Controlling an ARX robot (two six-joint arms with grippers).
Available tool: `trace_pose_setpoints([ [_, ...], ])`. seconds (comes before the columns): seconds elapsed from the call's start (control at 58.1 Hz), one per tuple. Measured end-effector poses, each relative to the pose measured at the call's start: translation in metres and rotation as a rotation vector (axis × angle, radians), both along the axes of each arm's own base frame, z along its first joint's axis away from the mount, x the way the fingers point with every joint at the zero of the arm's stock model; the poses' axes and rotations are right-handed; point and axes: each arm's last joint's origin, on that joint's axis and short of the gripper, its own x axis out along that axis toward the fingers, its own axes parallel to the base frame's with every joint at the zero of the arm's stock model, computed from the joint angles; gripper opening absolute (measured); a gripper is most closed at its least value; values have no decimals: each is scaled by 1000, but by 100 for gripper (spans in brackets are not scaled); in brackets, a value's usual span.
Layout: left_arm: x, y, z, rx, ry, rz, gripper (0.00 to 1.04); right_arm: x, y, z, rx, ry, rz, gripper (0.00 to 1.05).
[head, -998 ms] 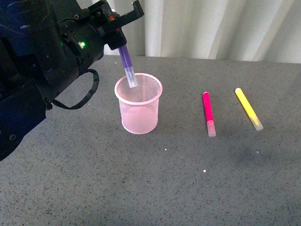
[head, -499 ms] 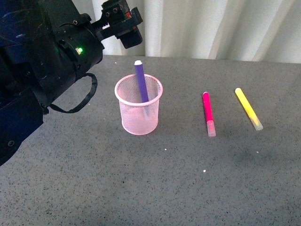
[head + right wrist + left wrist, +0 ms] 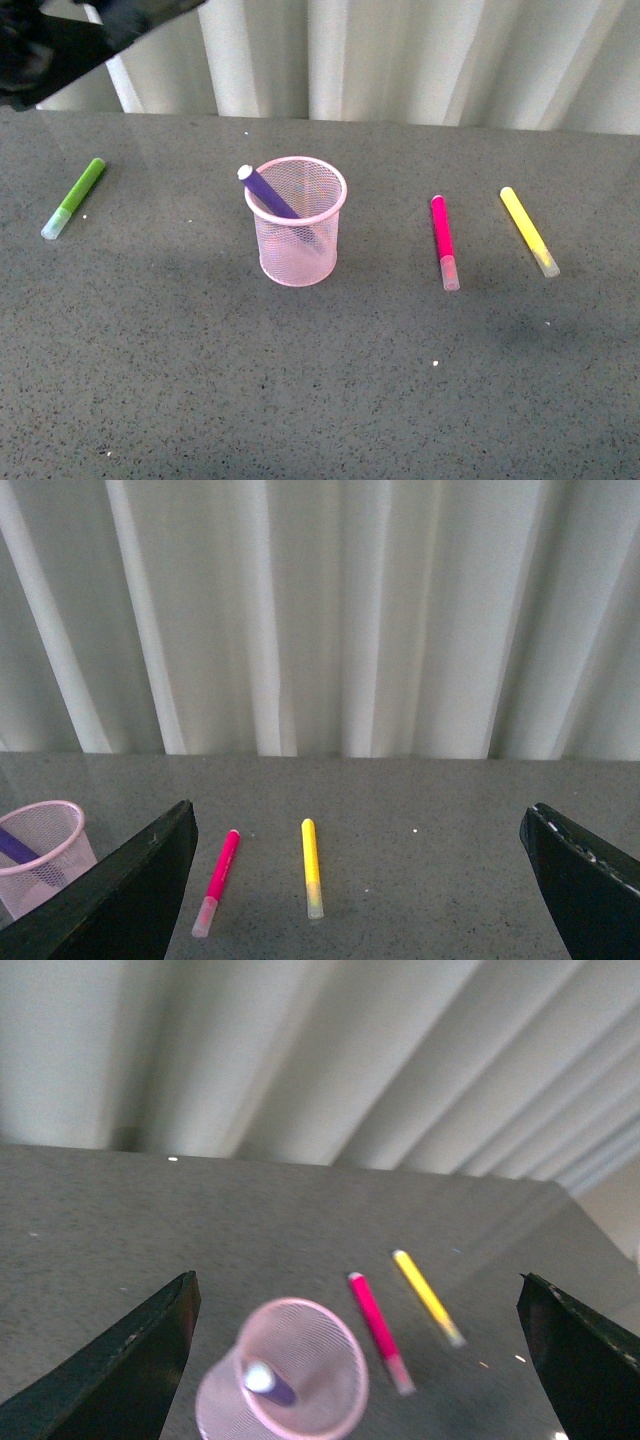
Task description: Insert purple and pink pens into pink cup
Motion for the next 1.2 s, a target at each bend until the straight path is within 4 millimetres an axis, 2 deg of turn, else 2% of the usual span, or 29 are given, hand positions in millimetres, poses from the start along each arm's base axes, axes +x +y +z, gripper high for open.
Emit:
trace_pose_setpoints([
  [0.086,-29,17,19,-11,-40,-62,98,0,0,0,0,0,0,98],
  [0.189,-62,37,30,-24,-56,-77,98,0,0,0,0,0,0,98],
  [0.275,-94,58,29,-37,-65,-43,98,0,0,0,0,0,0,98],
  [0.344,-106,66,25,-40,-57,-3,98,0,0,0,0,0,0,98],
  [0.413,-113,64,19,47,-142,153,90,0,0,0,0,0,0,98],
  [0.447,-117,63,14,140,-206,317,83,0,0,0,0,0,0,98],
  [0.551,-128,59,0,285,-238,536,66,0,0,0,0,0,0,98],
  [0.723,-139,48,-8,354,-238,608,37,0,0,0,0,0,0,98],
  [0.86,-149,43,-18,364,-249,580,3,0,0,0,0,0,-1,98],
  [1.204,-163,43,-13,367,-267,584,4,0,0,0,0,0,0,98],
])
